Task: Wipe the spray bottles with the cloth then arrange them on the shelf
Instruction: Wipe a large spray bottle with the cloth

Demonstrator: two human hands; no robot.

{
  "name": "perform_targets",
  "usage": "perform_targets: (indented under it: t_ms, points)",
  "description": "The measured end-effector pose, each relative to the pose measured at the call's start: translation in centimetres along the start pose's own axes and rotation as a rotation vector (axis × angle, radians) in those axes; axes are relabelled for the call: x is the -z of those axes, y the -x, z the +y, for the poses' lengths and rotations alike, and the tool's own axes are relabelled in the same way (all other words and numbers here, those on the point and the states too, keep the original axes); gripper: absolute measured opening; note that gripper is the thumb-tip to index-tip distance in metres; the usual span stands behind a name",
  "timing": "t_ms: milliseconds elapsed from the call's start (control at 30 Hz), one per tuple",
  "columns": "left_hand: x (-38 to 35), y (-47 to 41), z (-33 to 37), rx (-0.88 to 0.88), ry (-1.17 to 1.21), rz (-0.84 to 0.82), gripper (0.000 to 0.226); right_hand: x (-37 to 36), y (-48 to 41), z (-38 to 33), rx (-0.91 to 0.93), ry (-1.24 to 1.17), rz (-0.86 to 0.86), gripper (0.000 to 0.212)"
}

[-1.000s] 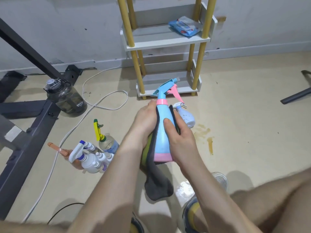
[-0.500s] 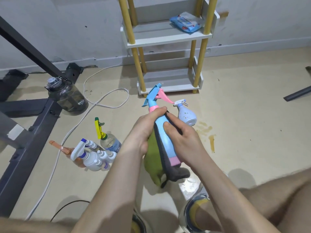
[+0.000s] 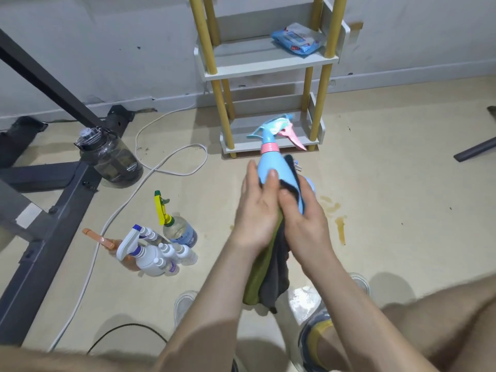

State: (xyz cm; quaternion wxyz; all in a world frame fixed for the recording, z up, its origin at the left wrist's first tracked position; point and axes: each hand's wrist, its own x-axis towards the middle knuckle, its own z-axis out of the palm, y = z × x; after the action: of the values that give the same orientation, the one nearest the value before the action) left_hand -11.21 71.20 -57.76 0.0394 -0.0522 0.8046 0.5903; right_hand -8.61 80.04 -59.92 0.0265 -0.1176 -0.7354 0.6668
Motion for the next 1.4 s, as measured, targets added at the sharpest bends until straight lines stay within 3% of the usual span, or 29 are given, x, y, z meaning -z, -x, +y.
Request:
perform_targets:
  t_ms: [100,233,367,433,500,600,667,733,833,933,1000,1067,1167,1267,1333,1400]
  points:
    - [-0.8,2.4,-1.9,0.006,-0.026,-0.084,0.087,0.8,-1.1,0.0,-0.121,-0.086,0.046,0.060]
    - [0.8,1.5,-1.8,0.164,0.204,0.051,0.090,1.7,-0.5,-0.4,-0.030,-0.014,-0.044,0.033]
    - [2.7,-0.6,0.4,0.246,0.385,0.040,0.038,2.1,0.4,-0.1,-0.069,0.012,-0.203,0.061]
    - [2.2,-0.4,0.4,0.242,0.363,0.128,0.031,1.9,0.1,-0.8,-0.087,-0.016,-0.248,0.062]
    - [1.4,0.2,-0.5,0.173,0.295,0.269,0.036,1.5,-0.2,-1.3,-0.035,0.048,-0.212,0.061]
    - [1.2,0.9,-1.2,-0.037,0.142,0.418,0.027,0.6,0.2,-1.4,0.069,0.144,-0.145,0.057]
    - [1.6,0.8,-0.2,-0.175,0.017,0.339,0.024,0.4,0.8,-0.9,0.095,0.090,-0.107,0.052]
    - [1.9,0.4,1.2,-0.233,-0.200,0.134,0.040,0.2,0.9,-0.4,0.094,-0.004,-0.058,0.027]
    - [2.1,-0.6,2.4,-0.136,-0.443,0.018,0.063,0.1,1.2,0.1,0.190,0.067,0.056,0.018]
    - [2.5,-1.4,2.2,0.106,-0.157,-0.015,0.054,-0.5,1.8,0.1,0.246,0.198,0.176,0.018]
    - [2.4,-1.8,1.7,0.196,0.074,0.009,0.044,-0.7,2.1,-0.4,0.212,0.147,0.219,0.024]
    - [2.2,-1.9,1.6,0.226,0.187,0.094,0.029,-0.7,2.0,-0.9,0.179,0.078,0.132,0.036]
    - [2.2,-2.0,1.5,0.235,0.299,0.214,0.013,0.1,1.5,-1.8,0.060,0.179,-0.160,0.072]
    - [2.1,-1.6,1.4,0.273,0.408,0.272,0.005,1.9,0.9,-2.5,0.013,0.338,-0.441,0.071]
    - [2.1,-1.4,1.5,0.277,0.502,0.265,0.006,2.3,0.9,-2.0,0.078,0.462,-0.459,0.087]
    - [2.1,-1.1,1.4,0.249,0.537,0.219,0.023,1.9,1.0,-1.4,0.154,0.457,-0.312,0.087]
